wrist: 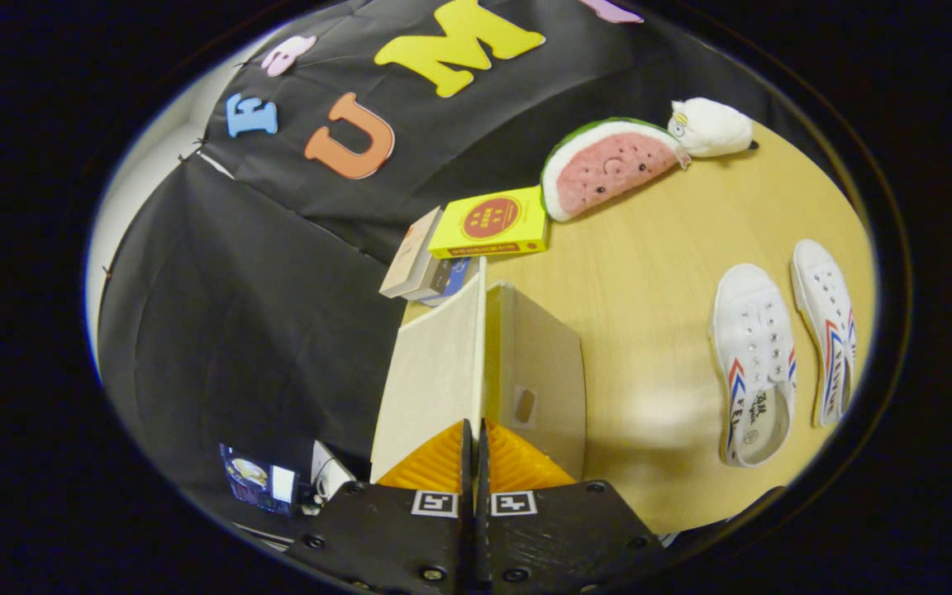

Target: Open the storage box then place both shoes into the box .Put the left shoe in first, then the right shoe, with the right side of both shoes facing outward in a uniform manner.

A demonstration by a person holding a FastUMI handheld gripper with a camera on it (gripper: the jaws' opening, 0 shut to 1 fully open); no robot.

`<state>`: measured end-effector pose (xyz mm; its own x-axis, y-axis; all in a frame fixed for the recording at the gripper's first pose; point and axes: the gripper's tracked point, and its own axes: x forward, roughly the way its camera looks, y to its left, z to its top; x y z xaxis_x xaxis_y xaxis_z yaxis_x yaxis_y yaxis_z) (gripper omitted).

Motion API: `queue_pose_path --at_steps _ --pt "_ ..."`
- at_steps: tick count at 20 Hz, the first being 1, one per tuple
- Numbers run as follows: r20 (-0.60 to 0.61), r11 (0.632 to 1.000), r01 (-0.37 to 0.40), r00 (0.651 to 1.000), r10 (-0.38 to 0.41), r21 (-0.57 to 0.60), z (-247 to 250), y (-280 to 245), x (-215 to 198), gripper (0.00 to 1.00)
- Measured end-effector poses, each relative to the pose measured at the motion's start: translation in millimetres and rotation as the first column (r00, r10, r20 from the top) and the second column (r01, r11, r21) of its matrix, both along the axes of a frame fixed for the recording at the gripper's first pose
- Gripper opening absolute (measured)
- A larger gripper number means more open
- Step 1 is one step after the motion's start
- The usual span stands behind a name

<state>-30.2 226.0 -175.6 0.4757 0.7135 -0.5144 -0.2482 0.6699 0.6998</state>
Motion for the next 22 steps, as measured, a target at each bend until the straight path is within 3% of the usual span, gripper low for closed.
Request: queue_pose_path --at_steps 5,10,19,22 --pt "0.113 0.998 -0.057 0.992 0.054 0.021 76.3 34.2 -17.7 0.0" --pt "0.209 0.988 -0.152 0.968 0.142 0.032 133.0 106.5 -40.5 0.0" --pt "0.335 0.967 -0.211 0.909 0.248 -0.142 146.6 229.9 -58.8 0.07" --pt "0.386 0.959 -0.225 0.88 0.276 -0.173 152.4 254.0 -61.3 0.18"
